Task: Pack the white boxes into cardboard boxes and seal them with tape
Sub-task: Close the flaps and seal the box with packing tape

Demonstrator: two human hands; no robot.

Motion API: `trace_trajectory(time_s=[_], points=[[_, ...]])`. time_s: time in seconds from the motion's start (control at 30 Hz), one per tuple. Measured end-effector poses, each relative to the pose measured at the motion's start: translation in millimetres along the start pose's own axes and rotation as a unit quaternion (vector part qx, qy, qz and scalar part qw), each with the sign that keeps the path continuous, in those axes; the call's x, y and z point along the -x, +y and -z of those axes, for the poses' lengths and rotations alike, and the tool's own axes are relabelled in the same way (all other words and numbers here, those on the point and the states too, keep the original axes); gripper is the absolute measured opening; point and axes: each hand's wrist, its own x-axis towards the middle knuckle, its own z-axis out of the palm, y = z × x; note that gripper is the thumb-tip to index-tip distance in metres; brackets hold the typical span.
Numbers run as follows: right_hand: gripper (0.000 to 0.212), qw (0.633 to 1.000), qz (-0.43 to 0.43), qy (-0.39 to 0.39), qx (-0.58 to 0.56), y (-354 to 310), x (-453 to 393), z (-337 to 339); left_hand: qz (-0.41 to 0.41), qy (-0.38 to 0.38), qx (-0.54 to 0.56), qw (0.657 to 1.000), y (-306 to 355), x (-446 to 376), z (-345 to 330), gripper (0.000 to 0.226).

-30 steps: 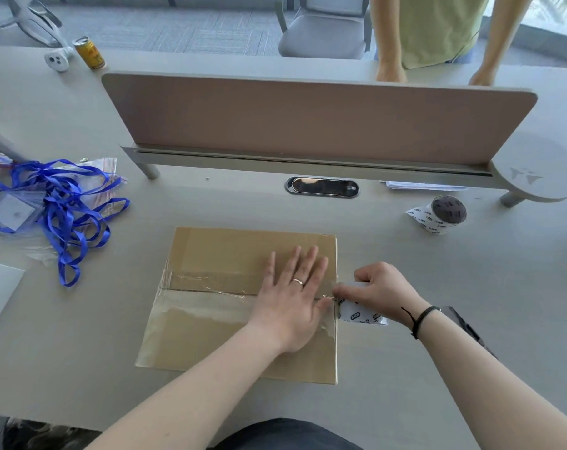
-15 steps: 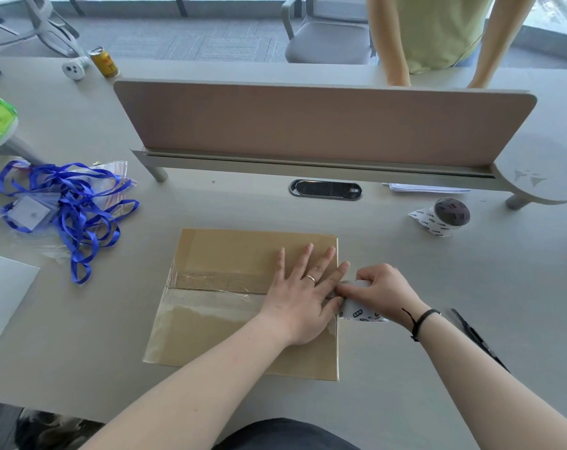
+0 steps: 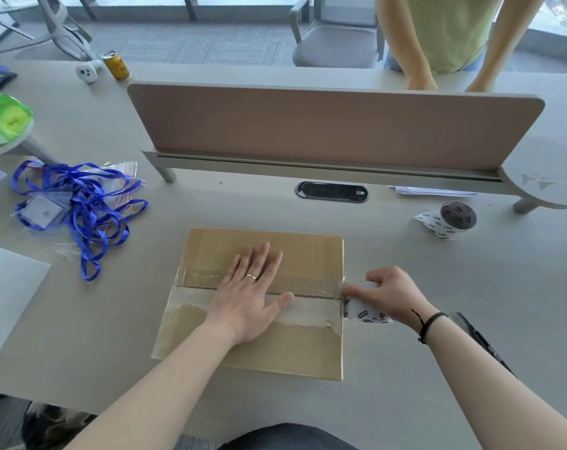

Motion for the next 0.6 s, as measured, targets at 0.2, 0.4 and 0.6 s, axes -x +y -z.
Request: trace_trajectory(time_s=[0.2, 0.4, 0.6], points=[[0.066, 0.999, 0.006, -0.032, -0.034, 3.8, 1.5, 11.4, 0.026, -0.004, 0.0, 1.0, 7.6, 0.8, 2.4, 0.08], [0.061, 0.988, 0.037, -0.07, -0.132, 7.3, 4.5, 21.5, 0.0, 0.031, 0.066, 0.997, 73.8, -15.3, 10.6, 0.066], [0.06, 0.983, 0.057, -0.092, -0.148, 12.9, 5.5, 30.1, 0.016, 0.059, 0.091, 0.994, 119.9, -42.2, -2.4, 0.059]])
